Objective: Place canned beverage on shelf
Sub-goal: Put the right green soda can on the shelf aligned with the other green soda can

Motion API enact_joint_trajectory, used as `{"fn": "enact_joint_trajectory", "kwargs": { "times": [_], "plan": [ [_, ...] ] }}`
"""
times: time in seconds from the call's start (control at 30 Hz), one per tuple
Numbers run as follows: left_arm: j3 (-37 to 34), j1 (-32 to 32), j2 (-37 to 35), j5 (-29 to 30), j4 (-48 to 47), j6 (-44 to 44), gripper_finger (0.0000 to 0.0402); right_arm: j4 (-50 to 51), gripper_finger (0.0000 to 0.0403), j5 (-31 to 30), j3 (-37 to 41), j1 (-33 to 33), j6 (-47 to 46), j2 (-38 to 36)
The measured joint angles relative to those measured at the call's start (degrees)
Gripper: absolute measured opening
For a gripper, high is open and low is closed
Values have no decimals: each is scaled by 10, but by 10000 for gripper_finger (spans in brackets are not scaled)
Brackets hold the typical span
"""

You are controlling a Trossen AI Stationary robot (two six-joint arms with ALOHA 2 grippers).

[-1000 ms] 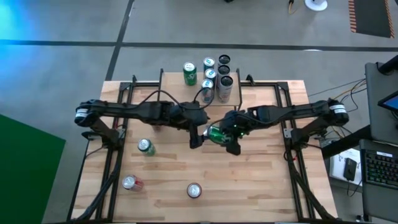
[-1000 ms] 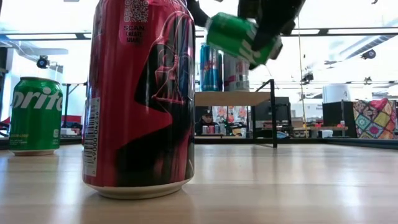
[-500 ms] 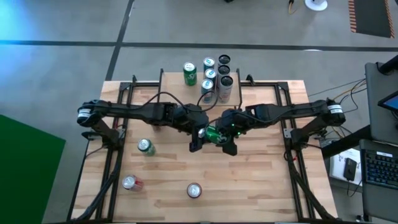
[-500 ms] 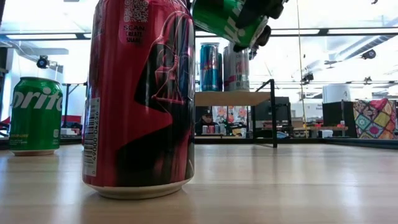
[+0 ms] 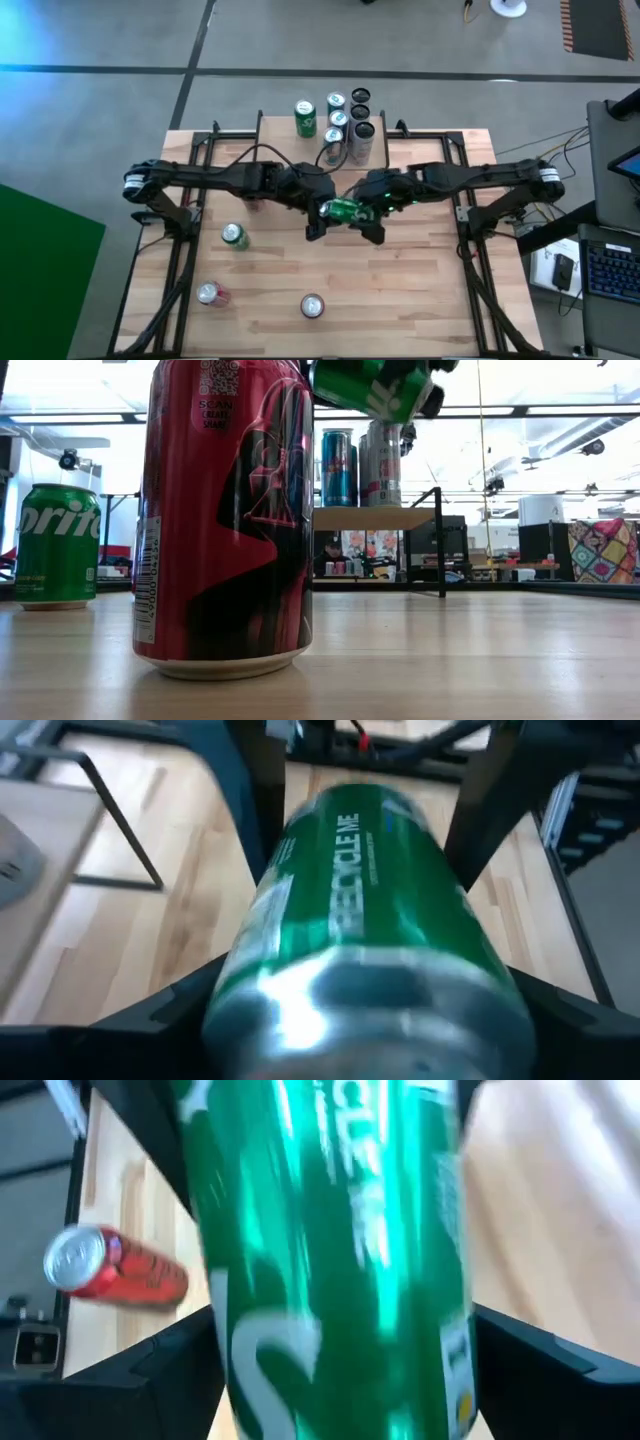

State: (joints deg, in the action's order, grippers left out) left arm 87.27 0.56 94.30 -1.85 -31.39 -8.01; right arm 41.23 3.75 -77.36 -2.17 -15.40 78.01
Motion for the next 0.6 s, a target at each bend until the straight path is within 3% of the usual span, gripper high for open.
{"fn": "enact_joint_trajectory", "kwargs": {
  "times": [0.23,0.43,0.6],
  "plan": [
    [-1,-17,-22,16,59,-5,289,-48,340,-86,46,-1,-41,-116],
    [-2,-32,-29,5,161,-9,296,-281,340,-105,175,0,-116,-228],
    [-4,-32,-21,-11,229,-15,295,-457,340,-99,266,-1,-158,-273]
  ]
}}
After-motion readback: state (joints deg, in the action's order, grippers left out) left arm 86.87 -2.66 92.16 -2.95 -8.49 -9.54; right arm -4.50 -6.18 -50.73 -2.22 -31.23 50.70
